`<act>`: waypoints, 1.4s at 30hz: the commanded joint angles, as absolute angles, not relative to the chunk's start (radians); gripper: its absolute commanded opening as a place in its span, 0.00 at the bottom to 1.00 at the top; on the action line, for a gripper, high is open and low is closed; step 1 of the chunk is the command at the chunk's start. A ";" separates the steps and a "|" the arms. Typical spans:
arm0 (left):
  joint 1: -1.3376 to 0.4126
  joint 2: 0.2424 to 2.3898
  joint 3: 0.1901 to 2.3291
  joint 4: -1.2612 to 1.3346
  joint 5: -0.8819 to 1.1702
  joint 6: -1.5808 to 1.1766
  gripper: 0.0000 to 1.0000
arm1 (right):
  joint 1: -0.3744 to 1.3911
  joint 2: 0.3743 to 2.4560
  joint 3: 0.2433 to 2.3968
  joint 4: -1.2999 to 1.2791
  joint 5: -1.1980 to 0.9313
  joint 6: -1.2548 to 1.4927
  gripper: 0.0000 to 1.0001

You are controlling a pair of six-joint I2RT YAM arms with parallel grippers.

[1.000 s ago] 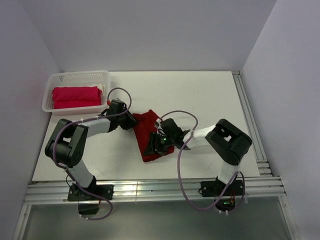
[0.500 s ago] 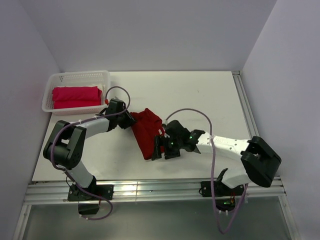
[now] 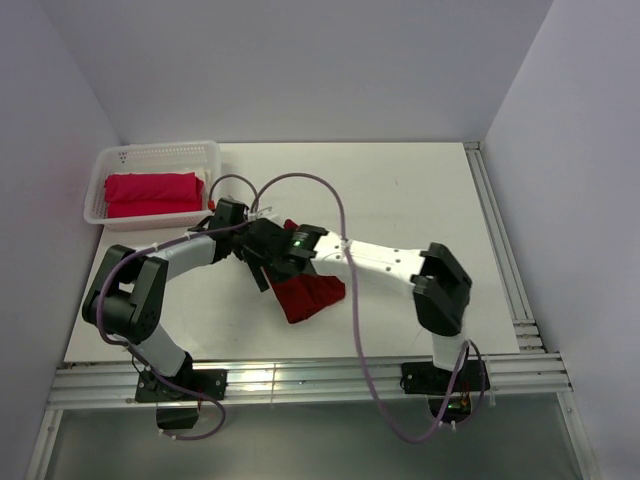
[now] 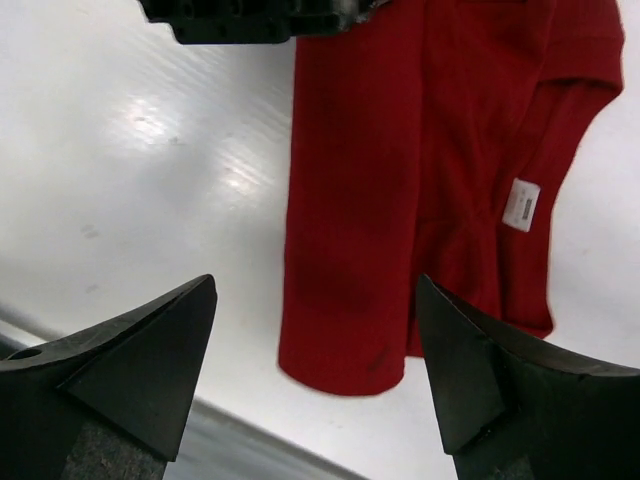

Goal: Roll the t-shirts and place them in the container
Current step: Roll the tshirt

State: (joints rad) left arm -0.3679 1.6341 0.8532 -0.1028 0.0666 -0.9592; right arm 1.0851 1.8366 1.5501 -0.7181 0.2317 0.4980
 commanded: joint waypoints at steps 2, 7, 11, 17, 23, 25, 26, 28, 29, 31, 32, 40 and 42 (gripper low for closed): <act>-0.365 1.608 0.873 -0.133 0.098 -0.951 0.28 | 1.143 1.977 1.715 -0.871 0.439 0.410 0.87; -0.365 1.615 0.884 -0.140 0.104 -0.953 0.28 | 1.166 2.098 1.805 -0.905 0.515 0.377 0.87; -0.365 1.618 0.882 -0.133 0.112 -0.963 0.28 | 1.173 2.146 1.815 -0.899 0.529 0.373 0.87; -0.365 1.631 0.885 -0.138 0.118 -0.968 0.28 | 1.193 2.183 1.807 -0.867 0.526 0.365 0.85; -0.365 1.637 0.894 -0.138 0.130 -0.973 0.27 | 1.198 2.194 1.793 -0.819 0.479 0.373 0.85; -0.365 1.640 0.897 -0.141 0.137 -0.973 0.27 | 1.200 2.189 1.783 -0.801 0.463 0.373 0.84; -0.365 1.640 0.899 -0.141 0.140 -0.973 0.28 | 1.203 2.184 1.767 -0.781 0.462 0.376 0.84; -0.365 1.643 0.905 -0.144 0.141 -0.971 0.28 | 1.204 2.158 1.715 -0.729 0.456 0.382 0.83; -0.364 1.644 0.911 -0.147 0.141 -0.968 0.28 | 1.210 2.143 1.697 -0.710 0.457 0.390 0.82; -0.364 1.649 0.917 -0.150 0.147 -0.963 0.28 | 1.212 2.106 1.652 -0.684 0.477 0.405 0.81; -0.364 1.655 0.922 -0.152 0.150 -0.962 0.28 | 1.215 2.094 1.640 -0.678 0.482 0.410 0.81; -0.362 1.672 0.936 -0.150 0.170 -0.962 0.28 | 1.227 2.077 1.578 -0.658 0.518 0.433 0.80; -0.362 1.672 0.940 -0.153 0.169 -0.962 0.28 | 1.227 2.095 1.586 -0.663 0.529 0.437 0.80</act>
State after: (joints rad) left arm -0.3569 1.6669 0.8982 -0.1547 0.1539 -0.9634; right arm 1.2102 2.0899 1.5761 -0.6849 0.5259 0.4526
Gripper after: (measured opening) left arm 0.350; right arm 0.804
